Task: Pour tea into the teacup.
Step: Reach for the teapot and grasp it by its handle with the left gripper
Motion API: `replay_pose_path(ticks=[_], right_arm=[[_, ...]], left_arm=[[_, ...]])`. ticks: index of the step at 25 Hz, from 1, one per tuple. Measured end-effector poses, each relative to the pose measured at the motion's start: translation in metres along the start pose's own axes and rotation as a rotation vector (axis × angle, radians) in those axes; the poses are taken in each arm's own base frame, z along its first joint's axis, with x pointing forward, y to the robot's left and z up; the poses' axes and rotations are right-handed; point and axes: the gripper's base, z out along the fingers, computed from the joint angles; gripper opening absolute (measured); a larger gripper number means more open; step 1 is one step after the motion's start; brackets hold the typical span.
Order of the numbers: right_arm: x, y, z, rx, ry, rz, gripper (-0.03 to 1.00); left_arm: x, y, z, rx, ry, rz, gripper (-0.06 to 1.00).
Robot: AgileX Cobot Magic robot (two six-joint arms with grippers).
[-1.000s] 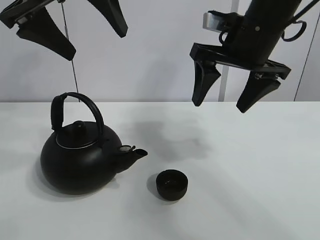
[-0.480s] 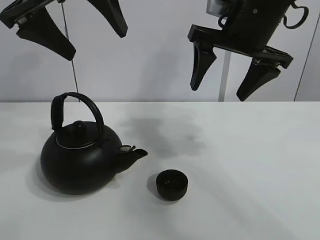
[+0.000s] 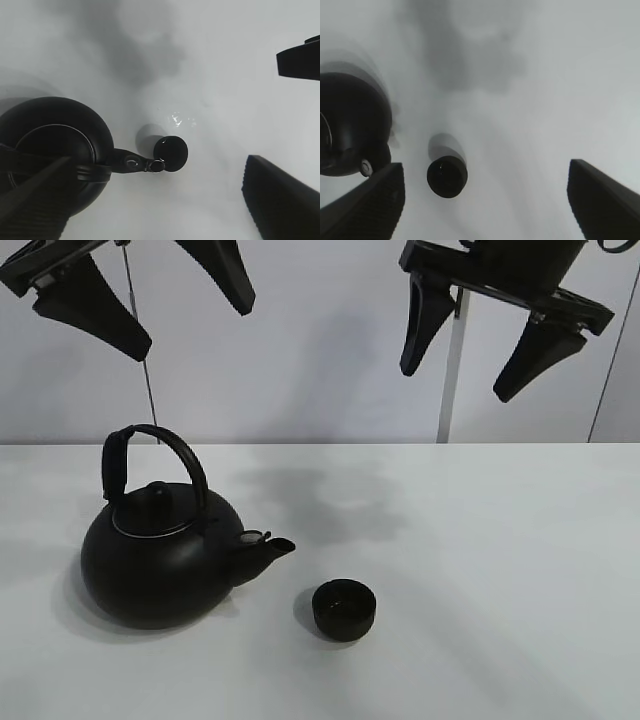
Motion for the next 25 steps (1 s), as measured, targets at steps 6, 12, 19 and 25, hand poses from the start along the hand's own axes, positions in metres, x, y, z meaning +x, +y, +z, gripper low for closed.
replay_pose_path(ticks=[6, 12, 19, 25], right_arm=[[-0.0007, 0.0007, -0.0037, 0.002, -0.005, -0.005, 0.61], [-0.0008, 0.0004, -0.0037, 0.005, -0.006, -0.006, 0.61], [-0.0021, 0.0005, -0.0038, 0.004, -0.021, -0.006, 0.61], [-0.0046, 0.0007, -0.0038, 0.003, -0.048, -0.006, 0.61]], left_arm=[[0.0000, 0.0000, 0.0000, 0.000, 0.000, 0.000, 0.64], [0.0000, 0.0000, 0.0000, 0.000, 0.000, 0.000, 0.64], [0.0000, 0.0000, 0.0000, 0.000, 0.000, 0.000, 0.64], [0.0000, 0.0000, 0.0000, 0.000, 0.000, 0.000, 0.64]])
